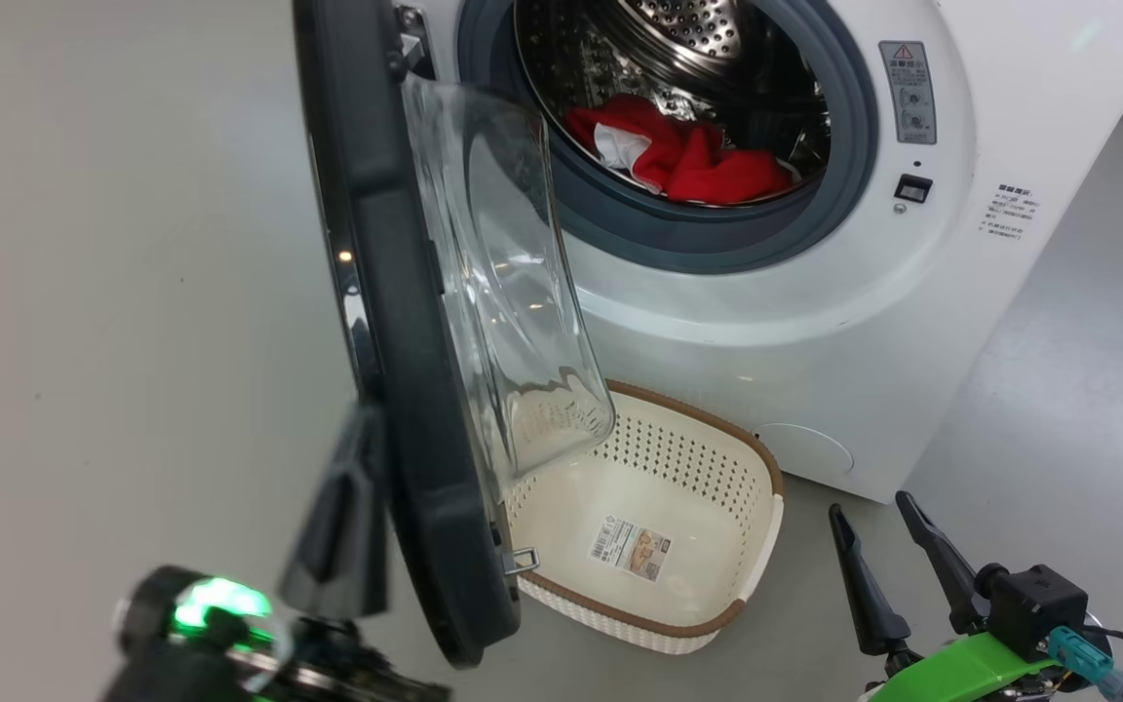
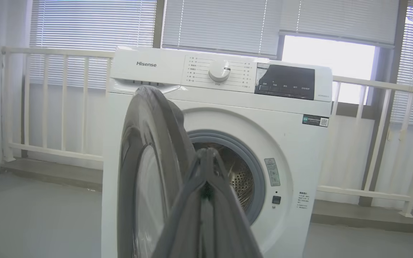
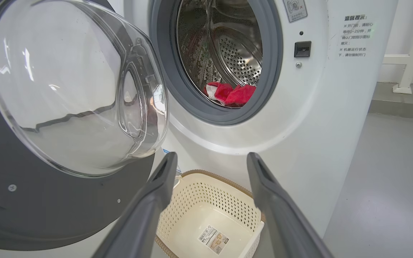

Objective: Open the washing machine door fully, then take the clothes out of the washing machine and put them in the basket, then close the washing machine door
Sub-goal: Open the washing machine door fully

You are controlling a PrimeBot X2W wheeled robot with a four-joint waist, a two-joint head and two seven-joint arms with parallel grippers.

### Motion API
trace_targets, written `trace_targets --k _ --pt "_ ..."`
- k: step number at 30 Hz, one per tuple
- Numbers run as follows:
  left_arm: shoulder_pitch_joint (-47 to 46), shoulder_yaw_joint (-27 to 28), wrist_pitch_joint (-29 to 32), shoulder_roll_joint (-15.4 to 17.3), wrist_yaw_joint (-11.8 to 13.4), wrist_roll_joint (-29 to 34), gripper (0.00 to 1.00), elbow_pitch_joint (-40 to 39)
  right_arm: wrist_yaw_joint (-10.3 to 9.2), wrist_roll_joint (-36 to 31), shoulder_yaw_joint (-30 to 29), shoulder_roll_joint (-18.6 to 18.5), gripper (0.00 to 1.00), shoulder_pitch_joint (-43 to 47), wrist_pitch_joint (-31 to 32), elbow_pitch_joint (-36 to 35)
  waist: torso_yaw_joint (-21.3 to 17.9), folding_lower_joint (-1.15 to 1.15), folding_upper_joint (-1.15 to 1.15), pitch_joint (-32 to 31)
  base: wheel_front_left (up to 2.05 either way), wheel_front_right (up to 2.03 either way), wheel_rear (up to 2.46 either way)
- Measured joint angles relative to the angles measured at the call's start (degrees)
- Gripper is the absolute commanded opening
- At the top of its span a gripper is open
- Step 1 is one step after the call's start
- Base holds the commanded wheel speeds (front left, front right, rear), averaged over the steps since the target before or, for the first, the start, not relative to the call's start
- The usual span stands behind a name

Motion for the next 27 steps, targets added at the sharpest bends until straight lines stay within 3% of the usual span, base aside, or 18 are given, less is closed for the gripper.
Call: trace_targets --k 6,11,27 --pt "1.8 -10.3 0.0 0.2 -0.6 -0.9 0.00 4.2 0.00 0.0 0.0 0.0 1.00 0.0 0.0 0.0 -0.3 0.00 0.00 0.1 0.00 0.00 0.00" --pt "2.8 -15.1 0.0 0.3 -0.6 -4.1 0.00 10.6 0.00 0.0 0.0 0.0 1.00 0.0 0.0 0.0 -0.4 0.00 0.00 0.5 0.00 0.00 0.00" --pt "2.3 -12.7 0.0 0.1 1.1 -8.3 0.00 20.1 0.00 0.0 0.0 0.1 1.00 0.0 0.0 -0.1 -0.2 0.00 0.00 0.9 0.00 0.00 0.00"
